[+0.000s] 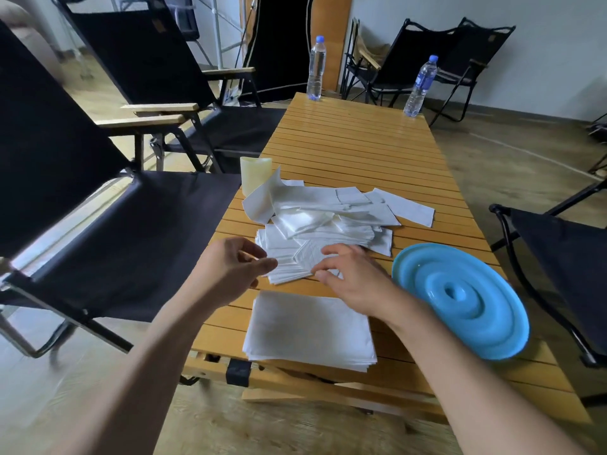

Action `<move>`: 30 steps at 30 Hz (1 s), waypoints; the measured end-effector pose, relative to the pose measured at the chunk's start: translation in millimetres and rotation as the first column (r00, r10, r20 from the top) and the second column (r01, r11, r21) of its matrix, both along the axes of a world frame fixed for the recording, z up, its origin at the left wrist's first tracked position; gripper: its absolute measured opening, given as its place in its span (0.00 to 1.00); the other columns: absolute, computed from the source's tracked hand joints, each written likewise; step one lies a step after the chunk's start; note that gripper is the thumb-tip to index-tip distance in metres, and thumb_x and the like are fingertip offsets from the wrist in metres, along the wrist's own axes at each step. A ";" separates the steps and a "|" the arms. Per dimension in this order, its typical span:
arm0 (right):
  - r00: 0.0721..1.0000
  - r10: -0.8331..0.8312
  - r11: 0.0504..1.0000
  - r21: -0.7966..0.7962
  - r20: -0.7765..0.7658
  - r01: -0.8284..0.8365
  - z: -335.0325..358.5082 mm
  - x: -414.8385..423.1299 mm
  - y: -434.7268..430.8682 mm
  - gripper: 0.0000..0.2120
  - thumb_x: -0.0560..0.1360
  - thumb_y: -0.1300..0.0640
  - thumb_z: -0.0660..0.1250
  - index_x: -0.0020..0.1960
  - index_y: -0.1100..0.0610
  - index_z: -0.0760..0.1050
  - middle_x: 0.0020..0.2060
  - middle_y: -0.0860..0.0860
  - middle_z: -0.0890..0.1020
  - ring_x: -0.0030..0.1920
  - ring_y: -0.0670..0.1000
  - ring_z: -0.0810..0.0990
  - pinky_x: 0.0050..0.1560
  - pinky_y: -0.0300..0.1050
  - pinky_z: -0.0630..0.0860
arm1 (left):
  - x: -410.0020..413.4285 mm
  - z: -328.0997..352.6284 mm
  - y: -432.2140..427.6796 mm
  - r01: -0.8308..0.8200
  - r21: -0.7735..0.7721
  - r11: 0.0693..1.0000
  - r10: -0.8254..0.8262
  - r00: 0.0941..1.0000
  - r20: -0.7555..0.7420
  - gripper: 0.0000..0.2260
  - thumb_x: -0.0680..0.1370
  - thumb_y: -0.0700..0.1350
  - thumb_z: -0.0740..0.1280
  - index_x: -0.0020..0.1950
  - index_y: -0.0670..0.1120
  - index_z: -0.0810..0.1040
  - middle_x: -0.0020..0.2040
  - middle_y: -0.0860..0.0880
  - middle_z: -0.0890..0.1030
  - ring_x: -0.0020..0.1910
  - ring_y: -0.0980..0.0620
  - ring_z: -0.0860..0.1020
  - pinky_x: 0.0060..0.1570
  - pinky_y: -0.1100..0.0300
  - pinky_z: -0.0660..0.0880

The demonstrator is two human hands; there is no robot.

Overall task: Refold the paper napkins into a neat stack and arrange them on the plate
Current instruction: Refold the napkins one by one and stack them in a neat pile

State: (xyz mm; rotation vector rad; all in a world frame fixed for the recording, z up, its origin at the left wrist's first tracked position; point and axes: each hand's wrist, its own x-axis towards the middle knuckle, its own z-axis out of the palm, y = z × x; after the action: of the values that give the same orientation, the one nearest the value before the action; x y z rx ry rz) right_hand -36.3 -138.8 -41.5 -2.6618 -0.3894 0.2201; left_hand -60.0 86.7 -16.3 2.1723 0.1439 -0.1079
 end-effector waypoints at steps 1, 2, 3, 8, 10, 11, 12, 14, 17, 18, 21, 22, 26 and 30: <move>1.000 0.015 0.999 -0.035 -0.021 -0.016 -5.8 1.4 2.2 0.14 0.82 0.48 0.61 0.63 0.47 0.81 0.72 0.46 0.70 0.73 0.50 0.64 0.72 0.50 0.61 | 0.4 -1.5 -0.5 0.001 0.006 1.000 -0.001 1.000 0.028 0.09 0.75 0.51 0.75 0.48 0.48 0.81 0.37 0.50 0.84 0.32 0.57 0.81 0.31 0.65 0.74; 0.999 0.031 0.997 -0.071 -0.034 -0.034 -10.4 2.3 3.6 0.15 0.83 0.48 0.59 0.64 0.47 0.80 0.73 0.46 0.69 0.73 0.50 0.63 0.72 0.51 0.61 | 0.9 -3.4 -0.1 0.007 0.022 1.000 -0.008 0.999 0.040 0.08 0.75 0.51 0.75 0.48 0.49 0.81 0.37 0.50 0.84 0.32 0.57 0.81 0.32 0.64 0.75; 0.998 0.046 0.994 -0.102 -0.030 -0.049 -14.4 3.5 3.6 0.16 0.83 0.49 0.58 0.65 0.48 0.80 0.73 0.46 0.69 0.73 0.50 0.63 0.71 0.51 0.62 | 1.4 -5.7 0.9 0.016 0.039 0.999 -0.017 0.999 0.044 0.07 0.75 0.51 0.75 0.48 0.50 0.80 0.36 0.51 0.84 0.31 0.57 0.81 0.32 0.63 0.75; 0.991 0.031 0.994 -0.106 0.133 -0.017 -8.4 5.0 3.7 0.16 0.83 0.53 0.58 0.61 0.56 0.81 0.66 0.49 0.78 0.65 0.53 0.75 0.66 0.51 0.70 | 5.1 -14.0 3.9 0.020 0.055 0.998 -0.023 0.998 0.055 0.06 0.75 0.52 0.74 0.47 0.54 0.80 0.34 0.51 0.84 0.30 0.58 0.81 0.28 0.66 0.74; 0.958 -0.070 0.997 0.059 0.277 0.055 1.8 4.0 1.5 0.11 0.79 0.57 0.63 0.54 0.57 0.84 0.56 0.50 0.85 0.56 0.53 0.82 0.58 0.48 0.77 | 5.8 -15.0 2.8 0.009 0.038 0.999 -0.012 0.997 0.079 0.06 0.74 0.52 0.74 0.48 0.54 0.80 0.34 0.52 0.84 0.31 0.60 0.82 0.26 0.69 0.74; 0.933 -0.131 0.987 0.134 0.335 0.091 6.9 3.0 -0.7 0.09 0.77 0.58 0.67 0.51 0.56 0.85 0.53 0.49 0.86 0.52 0.51 0.83 0.55 0.43 0.78 | 6.2 -15.2 1.9 0.004 0.029 1.000 -0.007 0.996 0.092 0.06 0.74 0.52 0.74 0.48 0.53 0.81 0.35 0.52 0.84 0.31 0.61 0.81 0.27 0.69 0.74; 0.911 -0.179 0.977 0.178 0.373 0.119 10.6 2.1 -3.0 0.07 0.75 0.58 0.70 0.49 0.55 0.86 0.50 0.47 0.87 0.49 0.48 0.84 0.52 0.39 0.77 | 7.0 -15.4 0.8 0.000 0.026 1.000 -0.003 0.995 0.104 0.06 0.74 0.52 0.74 0.49 0.53 0.81 0.35 0.52 0.83 0.31 0.61 0.81 0.27 0.69 0.75; 0.895 -0.239 0.965 0.195 0.376 0.176 13.2 -0.2 -6.8 0.04 0.72 0.57 0.73 0.46 0.52 0.86 0.44 0.46 0.88 0.45 0.47 0.84 0.48 0.38 0.78 | 7.9 -15.2 -1.8 -0.003 0.028 1.000 0.000 0.993 0.119 0.07 0.75 0.51 0.74 0.49 0.52 0.80 0.37 0.53 0.83 0.31 0.62 0.81 0.28 0.68 0.74; 0.898 -0.338 0.921 0.294 0.283 0.254 9.9 -1.4 -7.9 0.02 0.71 0.57 0.75 0.41 0.51 0.83 0.37 0.44 0.86 0.39 0.45 0.83 0.43 0.42 0.79 | 7.7 -16.2 -5.3 0.008 0.022 1.000 -0.010 0.993 0.121 0.08 0.75 0.51 0.74 0.51 0.51 0.80 0.38 0.55 0.83 0.32 0.63 0.81 0.25 0.74 0.70; 0.892 -0.379 0.892 0.354 0.247 0.281 9.6 -0.7 -7.9 0.05 0.71 0.57 0.76 0.42 0.51 0.80 0.37 0.45 0.85 0.39 0.45 0.84 0.42 0.42 0.79 | 7.2 -16.8 -5.7 0.011 0.019 1.000 -0.014 0.992 0.124 0.08 0.75 0.51 0.74 0.51 0.51 0.80 0.38 0.55 0.82 0.32 0.64 0.81 0.24 0.74 0.70; 0.885 -0.461 0.756 0.549 0.063 0.355 14.7 1.6 -10.0 0.11 0.70 0.60 0.77 0.45 0.53 0.75 0.38 0.46 0.86 0.38 0.45 0.85 0.42 0.40 0.79 | 5.7 -15.9 -5.6 0.014 0.001 1.000 -0.014 0.990 0.142 0.08 0.75 0.50 0.74 0.52 0.51 0.80 0.39 0.56 0.83 0.32 0.63 0.82 0.26 0.74 0.71; 0.889 -0.458 0.717 0.591 0.000 0.369 16.8 2.3 -11.5 0.12 0.69 0.61 0.78 0.46 0.52 0.76 0.38 0.45 0.87 0.38 0.43 0.85 0.41 0.37 0.78 | 5.9 -15.4 -5.9 0.014 -0.007 1.000 -0.013 0.989 0.149 0.09 0.75 0.50 0.74 0.53 0.51 0.80 0.40 0.56 0.83 0.33 0.63 0.82 0.27 0.73 0.72; 0.900 -0.430 0.645 0.672 -0.075 0.364 30.1 -1.1 -13.0 0.09 0.72 0.59 0.75 0.48 0.47 0.81 0.41 0.44 0.86 0.39 0.39 0.83 0.36 0.31 0.74 | 6.1 -13.6 -8.0 0.004 -0.092 0.996 0.012 0.985 0.173 0.14 0.74 0.51 0.75 0.58 0.50 0.80 0.43 0.55 0.84 0.36 0.61 0.83 0.28 0.72 0.73; 0.951 -0.171 0.406 0.861 -0.257 0.306 49.0 -9.7 -11.4 0.11 0.67 0.63 0.68 0.47 0.53 0.84 0.42 0.50 0.84 0.45 0.49 0.80 0.46 0.44 0.78 | 1.9 -5.2 -8.8 0.074 -0.217 0.973 -0.039 0.986 0.161 0.35 0.65 0.57 0.80 0.70 0.56 0.73 0.59 0.56 0.79 0.49 0.62 0.82 0.39 0.69 0.77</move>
State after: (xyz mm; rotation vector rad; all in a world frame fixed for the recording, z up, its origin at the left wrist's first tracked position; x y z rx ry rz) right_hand -46.1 -150.2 7.5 -1.5626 -0.0184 0.0504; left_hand -58.0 77.9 -21.6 1.9523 -0.0198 0.0132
